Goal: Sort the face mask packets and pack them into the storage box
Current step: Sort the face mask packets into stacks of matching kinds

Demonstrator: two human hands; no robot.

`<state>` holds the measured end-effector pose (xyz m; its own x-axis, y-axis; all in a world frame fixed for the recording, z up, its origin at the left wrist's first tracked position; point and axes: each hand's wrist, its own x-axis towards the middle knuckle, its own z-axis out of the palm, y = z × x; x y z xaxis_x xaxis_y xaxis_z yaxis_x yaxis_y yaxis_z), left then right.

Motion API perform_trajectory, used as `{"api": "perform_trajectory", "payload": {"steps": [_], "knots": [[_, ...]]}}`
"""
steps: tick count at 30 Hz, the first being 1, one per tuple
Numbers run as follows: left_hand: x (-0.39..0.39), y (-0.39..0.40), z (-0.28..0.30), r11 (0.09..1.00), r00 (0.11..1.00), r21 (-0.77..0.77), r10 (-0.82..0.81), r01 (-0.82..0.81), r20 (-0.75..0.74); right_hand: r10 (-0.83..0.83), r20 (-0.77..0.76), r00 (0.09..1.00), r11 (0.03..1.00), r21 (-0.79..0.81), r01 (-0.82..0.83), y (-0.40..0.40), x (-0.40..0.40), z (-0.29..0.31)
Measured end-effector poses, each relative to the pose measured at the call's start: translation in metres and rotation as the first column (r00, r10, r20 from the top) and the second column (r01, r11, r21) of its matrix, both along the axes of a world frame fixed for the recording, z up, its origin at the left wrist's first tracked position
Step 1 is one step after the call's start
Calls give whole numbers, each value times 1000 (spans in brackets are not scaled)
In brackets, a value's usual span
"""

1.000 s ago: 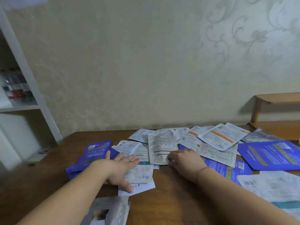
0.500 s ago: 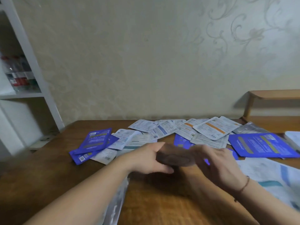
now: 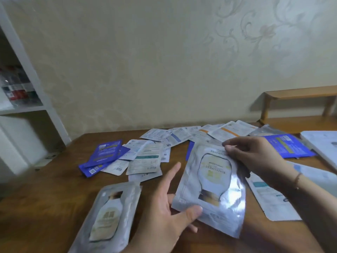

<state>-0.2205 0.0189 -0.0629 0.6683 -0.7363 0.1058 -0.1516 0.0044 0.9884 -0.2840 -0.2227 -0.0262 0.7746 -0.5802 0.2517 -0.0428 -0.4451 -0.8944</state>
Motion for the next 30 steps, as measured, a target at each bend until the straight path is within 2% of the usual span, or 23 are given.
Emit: {"api": "perform_trajectory", "payload": {"steps": [2,4,6,7,9,12,15,17,19,20,22,24,27,30], "knots": [[2,20,4,996,995,-57,78,-75,59,185,-39,982,965,197,-174,4,3,2],[13,39,13,975,984,-140,175,-175,-10,471,-18,882,799,432,-418,9,9,2],[35,52,24,933,949,-197,271,-301,-162,657,22,754,625,543,-561,20,18,0],[46,55,30,924,931,-193,284,-329,-228,699,29,714,584,554,-594,27,25,-2],[69,58,42,935,915,-158,257,-316,-311,746,-6,666,563,540,-626,45,41,-6],[91,58,49,945,907,-140,232,-296,-352,777,-113,619,579,514,-633,76,57,-4],[100,57,47,944,894,-151,214,-293,-393,827,-102,553,515,530,-674,95,65,1],[103,62,44,943,861,-149,198,-297,-468,766,-4,643,541,544,-641,106,70,5],[99,72,39,960,827,-125,146,-252,-542,605,121,787,575,617,-537,117,76,6],[95,79,34,969,840,-121,120,-215,-528,536,158,829,571,656,-494,124,79,5],[86,96,23,982,906,-91,118,-168,-405,505,171,846,566,674,-474,139,84,-2],[77,113,15,979,942,-70,164,-193,-294,533,109,839,609,639,-470,152,88,-9],[70,145,8,982,957,-12,178,-186,-228,474,68,878,684,599,-415,162,97,-16],[63,173,4,959,961,159,252,-233,-113,367,15,930,777,544,-315,166,109,-25]]}}
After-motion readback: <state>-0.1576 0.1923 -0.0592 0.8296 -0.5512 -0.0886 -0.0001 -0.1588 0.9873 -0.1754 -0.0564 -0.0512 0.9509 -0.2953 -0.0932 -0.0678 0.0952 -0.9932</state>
